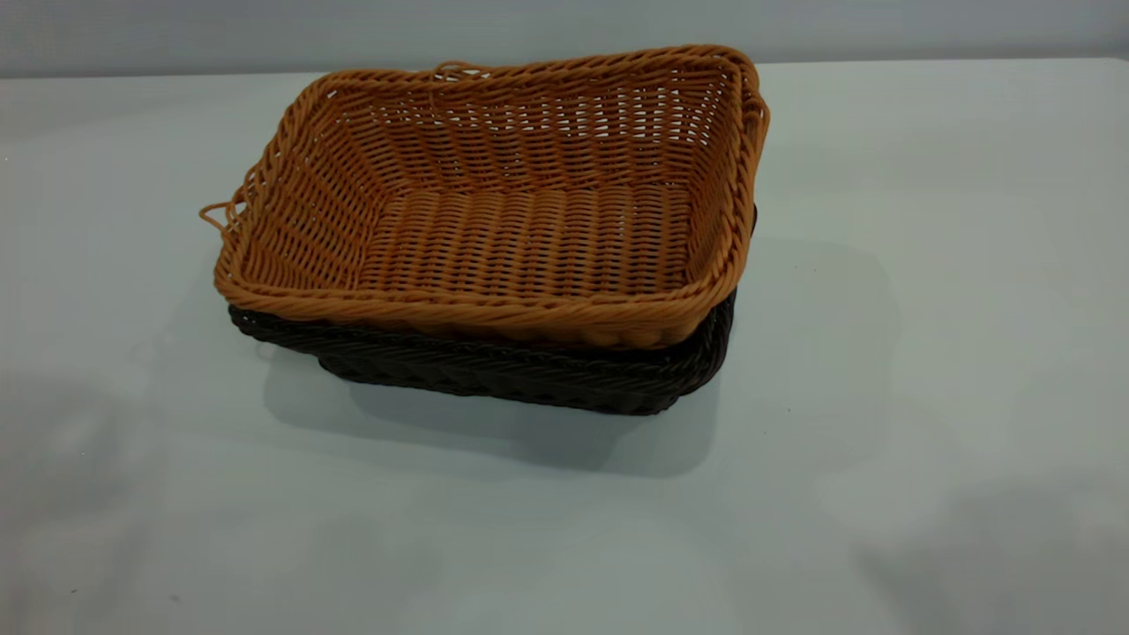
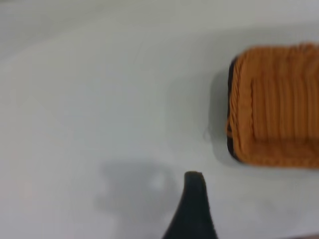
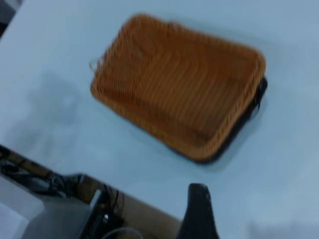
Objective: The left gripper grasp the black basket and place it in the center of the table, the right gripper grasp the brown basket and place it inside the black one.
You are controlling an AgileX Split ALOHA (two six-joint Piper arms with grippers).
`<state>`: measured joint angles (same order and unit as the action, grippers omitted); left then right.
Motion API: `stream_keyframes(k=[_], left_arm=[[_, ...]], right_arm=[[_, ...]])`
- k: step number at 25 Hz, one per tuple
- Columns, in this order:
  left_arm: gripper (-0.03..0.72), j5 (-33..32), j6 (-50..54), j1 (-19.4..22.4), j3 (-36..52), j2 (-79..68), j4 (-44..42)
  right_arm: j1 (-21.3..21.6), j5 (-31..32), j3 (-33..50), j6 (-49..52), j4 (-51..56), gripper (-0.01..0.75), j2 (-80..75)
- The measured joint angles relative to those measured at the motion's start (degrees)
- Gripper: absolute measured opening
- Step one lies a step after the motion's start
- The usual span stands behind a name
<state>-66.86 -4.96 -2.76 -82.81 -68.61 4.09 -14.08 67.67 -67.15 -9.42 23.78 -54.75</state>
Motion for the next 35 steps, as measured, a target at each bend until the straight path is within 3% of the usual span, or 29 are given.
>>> stream_keyframes(k=[7, 13, 25, 35], left_arm=[[0.564, 0.0, 1.4, 0.0, 18.6, 17.9, 0.9], [0.564, 0.0, 1.4, 0.0, 31.5, 34.7, 0.9], [0.564, 0.0, -1.4, 0.0, 48.6, 60.0, 0.9], [0.564, 0.3, -2.1, 0.0, 52.7, 66.3, 1.1]], right_arm=[[0.0, -3.1, 20.6, -0.1, -0.1, 0.511, 19.0], [0.0, 0.1, 31.6, -0.2, -3.5, 0.511, 32.7], [0.0, -1.0, 39.3, -0.9, -11.1, 0.511, 50.1], [0.0, -1.4, 40.0, -1.7, -11.2, 0.511, 55.0]])
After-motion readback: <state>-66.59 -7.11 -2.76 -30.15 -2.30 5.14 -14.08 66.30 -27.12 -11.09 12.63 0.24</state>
